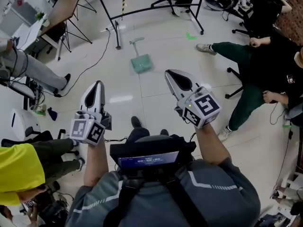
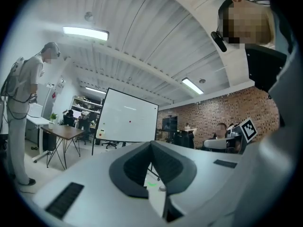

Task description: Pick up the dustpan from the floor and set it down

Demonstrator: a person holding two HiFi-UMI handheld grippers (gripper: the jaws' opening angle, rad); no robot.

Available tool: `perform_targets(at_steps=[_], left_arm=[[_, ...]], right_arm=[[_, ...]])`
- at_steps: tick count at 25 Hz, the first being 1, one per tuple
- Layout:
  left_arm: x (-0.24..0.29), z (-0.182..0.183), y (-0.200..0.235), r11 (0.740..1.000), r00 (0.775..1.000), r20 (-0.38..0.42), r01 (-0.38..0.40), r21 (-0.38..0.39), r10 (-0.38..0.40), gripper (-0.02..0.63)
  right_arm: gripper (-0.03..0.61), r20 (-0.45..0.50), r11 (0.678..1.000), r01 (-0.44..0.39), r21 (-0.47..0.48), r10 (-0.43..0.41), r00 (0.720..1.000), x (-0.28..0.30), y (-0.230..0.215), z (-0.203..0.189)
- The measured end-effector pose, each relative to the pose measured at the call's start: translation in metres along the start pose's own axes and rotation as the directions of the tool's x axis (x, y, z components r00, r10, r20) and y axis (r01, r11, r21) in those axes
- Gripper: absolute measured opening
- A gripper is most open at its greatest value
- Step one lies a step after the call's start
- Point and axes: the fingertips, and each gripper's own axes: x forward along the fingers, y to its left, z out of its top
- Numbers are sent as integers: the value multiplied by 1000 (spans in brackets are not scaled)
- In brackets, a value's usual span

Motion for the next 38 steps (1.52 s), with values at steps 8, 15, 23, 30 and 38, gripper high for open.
perform_targets(at_steps=[8,15,23,30,38], left_arm=[[78,0,73,999,999,-4,37,-32,-37,9],[141,10,163,998,998,10,67,-16,-67,9],[214,21,266,991,992,1,126,-33,-126,9],[272,21,336,983,985,-2,172,-58,-172,9],[343,9,354,988,990,-22,135,-79,-137,9]], right_arm=[[0,-21,999,34,-8,-34,999,94,-43,3],[0,-27,997,72,-16,-73,997,191,-68,1],[0,-36,991,131,-11,-131,991,307,-99,4],[0,-37,986,163,-45,-165,986,389,-126,12],[0,-49,995,92,-48,-94,994,440,-182,18]])
